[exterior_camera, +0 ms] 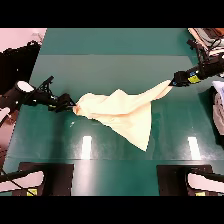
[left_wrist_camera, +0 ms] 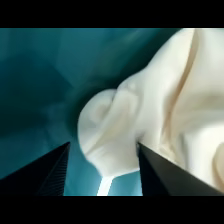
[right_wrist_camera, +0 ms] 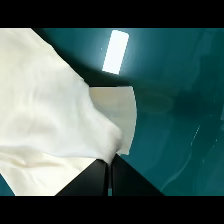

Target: Fold the shirts.

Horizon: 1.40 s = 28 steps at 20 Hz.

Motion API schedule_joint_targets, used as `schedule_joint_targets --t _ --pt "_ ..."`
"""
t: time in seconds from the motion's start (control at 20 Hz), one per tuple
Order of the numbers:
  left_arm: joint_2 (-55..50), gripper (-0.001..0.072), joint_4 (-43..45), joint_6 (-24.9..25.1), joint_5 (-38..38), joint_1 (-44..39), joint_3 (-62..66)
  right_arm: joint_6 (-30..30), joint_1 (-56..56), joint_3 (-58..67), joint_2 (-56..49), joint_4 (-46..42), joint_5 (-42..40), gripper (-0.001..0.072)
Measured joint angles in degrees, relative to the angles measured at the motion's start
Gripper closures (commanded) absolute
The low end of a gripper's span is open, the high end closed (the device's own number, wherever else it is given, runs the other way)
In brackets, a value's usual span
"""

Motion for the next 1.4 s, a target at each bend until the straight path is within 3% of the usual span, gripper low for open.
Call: schedule_joint_targets --t 0.15,0.2,0.25,0.3,0.55,0.75,1.1,1.4 --pt "-2.01 0.0209 -4.52 1.55 1.33 0.07 -0.98 0.00 0.00 0.00 0.00 0.00 0.28 0.0700" --pt "-2.40 0.0255 -5.49 1.79 1.64 0.09 -1.14 0.00 0.00 0.00 0.00 0.00 0.33 0.0699" --pt "-2.69 0.0521 -6.40 1.99 1.90 0.11 -1.27 0.02 0.00 0.00 0.00 0.00 0.37 0.0699" --pt "-2.91 0.0672 -6.88 2.19 2.23 0.11 -1.36 0.00 0.00 0.00 0.00 0.02 0.39 0.0699" --pt "-2.60 0.0684 -8.68 3.21 3.50 0.11 -0.46 0.02 0.00 0.00 0.22 0.00 0.39 0.0700" --pt "4.17 0.0684 -7.48 3.48 4.20 0.17 6.01 -0.35 -0.79 2.01 2.99 -0.46 -0.24 0.0700" --pt "24.68 0.0684 0.44 3.63 3.67 0.24 30.60 -1.11 -5.09 19.39 13.16 -1.77 -1.09 0.0700" --pt "34.73 0.0684 3.78 3.37 1.18 0.24 50.23 -1.20 -13.46 31.95 22.67 -2.12 -1.60 0.0700"
